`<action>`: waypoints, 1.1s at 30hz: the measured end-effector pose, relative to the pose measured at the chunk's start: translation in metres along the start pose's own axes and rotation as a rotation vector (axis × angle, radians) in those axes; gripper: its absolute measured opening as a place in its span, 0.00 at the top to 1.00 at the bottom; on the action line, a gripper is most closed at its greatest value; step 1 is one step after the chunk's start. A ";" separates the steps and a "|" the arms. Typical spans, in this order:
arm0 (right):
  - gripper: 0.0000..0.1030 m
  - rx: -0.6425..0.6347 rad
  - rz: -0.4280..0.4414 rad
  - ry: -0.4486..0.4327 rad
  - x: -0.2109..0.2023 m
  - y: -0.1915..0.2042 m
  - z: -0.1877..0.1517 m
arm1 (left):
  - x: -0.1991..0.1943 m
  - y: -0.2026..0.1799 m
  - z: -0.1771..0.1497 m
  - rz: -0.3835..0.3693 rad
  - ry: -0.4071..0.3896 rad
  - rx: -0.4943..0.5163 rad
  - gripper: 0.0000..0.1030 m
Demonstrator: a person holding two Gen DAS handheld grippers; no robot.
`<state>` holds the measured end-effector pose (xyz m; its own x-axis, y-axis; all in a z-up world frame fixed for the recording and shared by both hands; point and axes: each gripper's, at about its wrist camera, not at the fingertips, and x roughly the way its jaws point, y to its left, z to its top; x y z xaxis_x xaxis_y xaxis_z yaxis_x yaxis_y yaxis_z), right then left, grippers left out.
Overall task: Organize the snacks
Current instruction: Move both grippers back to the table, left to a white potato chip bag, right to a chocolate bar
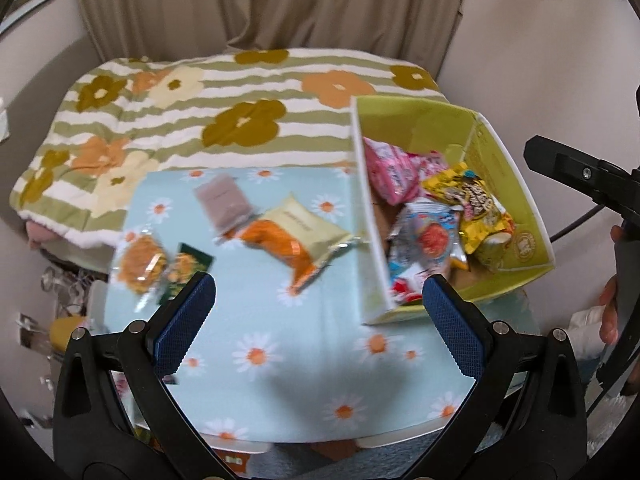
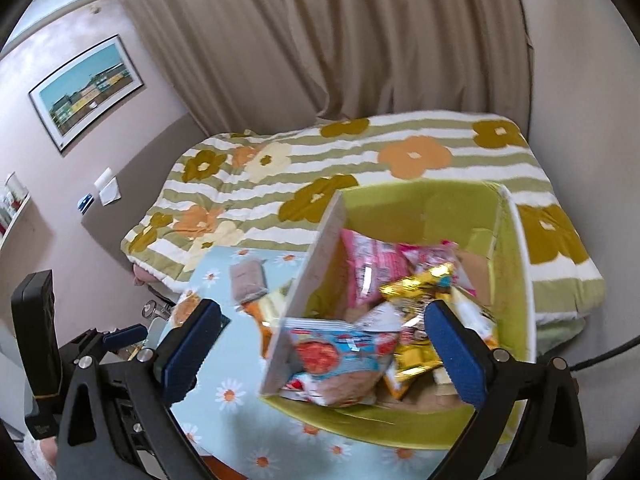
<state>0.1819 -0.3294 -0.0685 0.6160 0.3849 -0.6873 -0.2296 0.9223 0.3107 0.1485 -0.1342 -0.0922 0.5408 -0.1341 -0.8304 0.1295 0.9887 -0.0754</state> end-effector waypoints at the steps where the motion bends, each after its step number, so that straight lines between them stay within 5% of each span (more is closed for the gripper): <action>1: 0.02 -0.009 0.002 -0.004 0.001 0.011 0.000 | -0.004 0.007 -0.001 0.001 -0.005 -0.002 0.00; 16: 0.02 -0.076 0.086 0.086 0.064 0.163 -0.040 | -0.035 0.185 -0.067 0.063 0.046 -0.063 0.01; 26: 0.02 -0.052 -0.025 0.237 0.125 0.216 -0.092 | -0.006 0.257 -0.117 0.062 0.180 -0.020 0.01; 33: 0.02 0.017 -0.075 0.322 0.158 0.226 -0.131 | 0.032 0.269 -0.139 0.024 0.283 0.082 0.01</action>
<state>0.1288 -0.0554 -0.1926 0.3601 0.3091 -0.8802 -0.1784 0.9489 0.2602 0.0853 0.1373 -0.2152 0.2925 -0.0753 -0.9533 0.1920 0.9812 -0.0186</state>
